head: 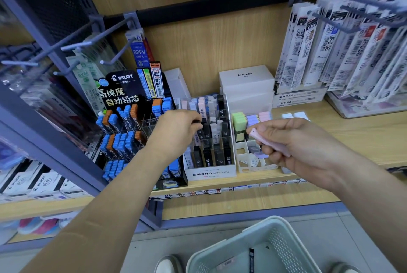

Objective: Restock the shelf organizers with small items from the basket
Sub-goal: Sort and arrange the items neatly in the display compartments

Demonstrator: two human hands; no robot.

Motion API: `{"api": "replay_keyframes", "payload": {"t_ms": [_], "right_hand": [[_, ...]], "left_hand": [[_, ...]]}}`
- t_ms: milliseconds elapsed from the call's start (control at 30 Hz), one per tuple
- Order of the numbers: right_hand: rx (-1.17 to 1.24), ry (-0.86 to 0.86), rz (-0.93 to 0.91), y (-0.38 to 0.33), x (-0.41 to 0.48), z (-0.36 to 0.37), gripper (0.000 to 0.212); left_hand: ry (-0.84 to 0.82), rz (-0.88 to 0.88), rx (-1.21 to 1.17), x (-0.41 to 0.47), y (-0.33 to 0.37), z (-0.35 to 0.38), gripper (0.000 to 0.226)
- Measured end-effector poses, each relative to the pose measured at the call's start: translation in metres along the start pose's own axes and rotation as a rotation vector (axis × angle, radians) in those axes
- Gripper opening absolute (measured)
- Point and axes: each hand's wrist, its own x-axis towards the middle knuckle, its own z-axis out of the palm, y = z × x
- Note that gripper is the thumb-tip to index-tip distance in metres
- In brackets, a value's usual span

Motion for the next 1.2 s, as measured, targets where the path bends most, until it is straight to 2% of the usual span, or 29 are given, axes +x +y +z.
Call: {"api": "replay_keyframes", "payload": {"t_ms": [200, 333, 500, 633, 800, 933, 1033, 1100, 1200], "right_hand": [[-0.005, -0.018, 0.001, -0.001, -0.002, -0.001, 0.014], [0.038, -0.043, 0.002, -0.002, -0.002, -0.002, 0.015], [0.062, -0.049, 0.001, -0.002, -0.001, 0.000, 0.016], [0.069, -0.046, 0.001, -0.001, 0.000, 0.001, 0.017], [0.067, -0.052, -0.008, -0.002, -0.001, 0.004, 0.018], [-0.037, -0.008, -0.021, -0.001, -0.001, 0.009, 0.007], [0.040, -0.001, -0.034, -0.001, 0.000, 0.010, 0.002], [0.129, -0.009, -0.029, -0.002, 0.000, 0.010, 0.009], [0.190, -0.038, -0.014, -0.003, 0.000, 0.012, 0.017]], "left_hand": [[0.022, -0.048, -0.079, -0.001, -0.001, -0.011, 0.014], [-0.047, -0.061, -0.127, -0.007, -0.004, -0.024, 0.010], [-0.245, -0.013, -0.007, -0.017, 0.001, -0.014, 0.012], [-0.324, 0.006, 0.117, -0.019, 0.002, 0.004, 0.015], [-0.310, 0.037, 0.147, -0.021, -0.002, 0.016, 0.011], [-0.308, 0.054, 0.164, -0.022, -0.002, 0.020, 0.013], [-0.325, 0.065, 0.189, -0.022, 0.002, 0.014, 0.012], [-0.243, 0.039, 0.062, -0.023, 0.008, 0.003, 0.012], [-0.114, -0.074, -0.501, -0.031, 0.030, -0.022, 0.012]]}}
